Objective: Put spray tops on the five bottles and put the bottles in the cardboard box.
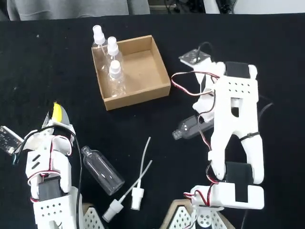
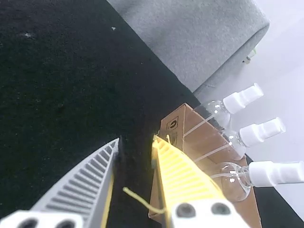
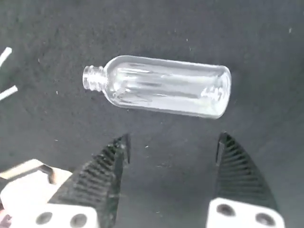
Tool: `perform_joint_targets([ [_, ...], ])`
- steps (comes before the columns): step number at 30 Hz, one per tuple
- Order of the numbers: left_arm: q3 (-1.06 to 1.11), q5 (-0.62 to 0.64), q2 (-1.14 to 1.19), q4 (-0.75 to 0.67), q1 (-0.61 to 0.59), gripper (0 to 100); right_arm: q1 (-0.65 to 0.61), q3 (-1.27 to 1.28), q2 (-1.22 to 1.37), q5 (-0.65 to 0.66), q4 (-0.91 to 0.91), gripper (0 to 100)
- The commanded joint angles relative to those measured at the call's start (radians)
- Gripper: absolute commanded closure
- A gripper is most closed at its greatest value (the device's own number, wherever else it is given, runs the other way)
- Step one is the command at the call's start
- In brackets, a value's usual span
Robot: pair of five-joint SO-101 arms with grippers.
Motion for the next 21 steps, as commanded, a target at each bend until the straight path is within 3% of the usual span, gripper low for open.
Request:
perform_joint_targets([
  [1, 0.022, -0.003, -0.005, 0.000, -0.004, 90, -0.005, -0.056, -0.074, 0.138, 0.012, 75.0],
  [11, 0.022, -0.003, -0.005, 0.000, -0.004, 90, -0.038, -0.025, -0.073, 0.477, 0.040, 75.0],
  [21, 0.022, -0.003, -0.005, -0.002, -0.004, 90, -0.084, 0.010, -0.073, 0.628, 0.032, 75.0],
])
